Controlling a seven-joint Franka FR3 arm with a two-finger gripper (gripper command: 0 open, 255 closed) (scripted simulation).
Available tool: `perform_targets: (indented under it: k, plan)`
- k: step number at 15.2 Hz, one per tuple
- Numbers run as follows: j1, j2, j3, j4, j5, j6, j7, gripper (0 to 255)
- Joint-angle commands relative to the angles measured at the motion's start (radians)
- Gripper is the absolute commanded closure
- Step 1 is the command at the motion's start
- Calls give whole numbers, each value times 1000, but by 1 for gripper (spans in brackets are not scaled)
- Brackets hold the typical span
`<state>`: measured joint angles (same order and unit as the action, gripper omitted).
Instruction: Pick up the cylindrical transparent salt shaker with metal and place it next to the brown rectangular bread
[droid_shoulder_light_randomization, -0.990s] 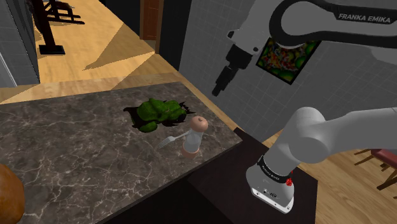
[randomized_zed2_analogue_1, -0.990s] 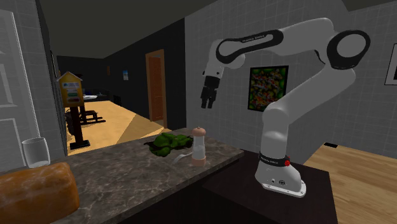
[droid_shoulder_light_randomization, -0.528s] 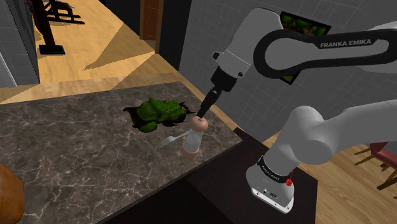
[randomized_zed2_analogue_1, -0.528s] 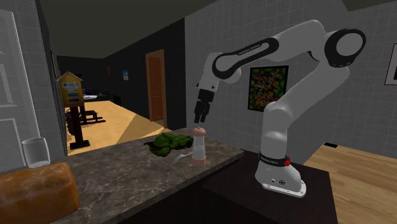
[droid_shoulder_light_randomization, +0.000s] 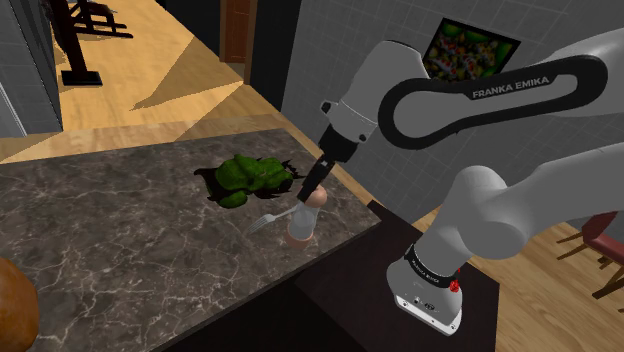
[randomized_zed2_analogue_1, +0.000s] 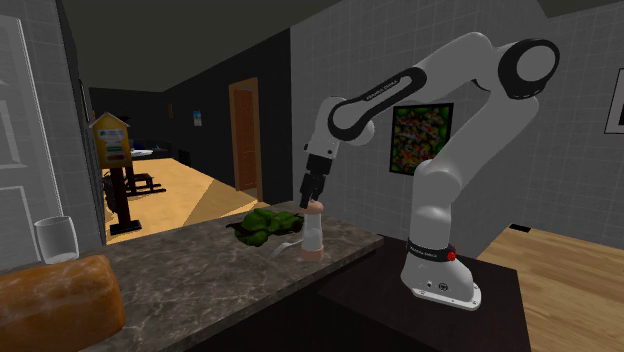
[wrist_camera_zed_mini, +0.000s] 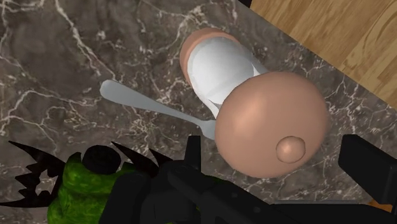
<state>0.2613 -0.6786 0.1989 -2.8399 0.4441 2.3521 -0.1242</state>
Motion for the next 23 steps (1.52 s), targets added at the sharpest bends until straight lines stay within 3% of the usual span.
perform_targets:
  k: [1,8,9,18,23]
  plan:
    - [2,9,1,-6,4,15,-4,0]
    - [2,9,1,-6,4,15,-4,0]
    - [2,9,1,-6,4,15,-4,255]
    - [2,9,1,-6,4,15,-4,255]
    - [-11,-34,-5,38,-22,-70,19,255]
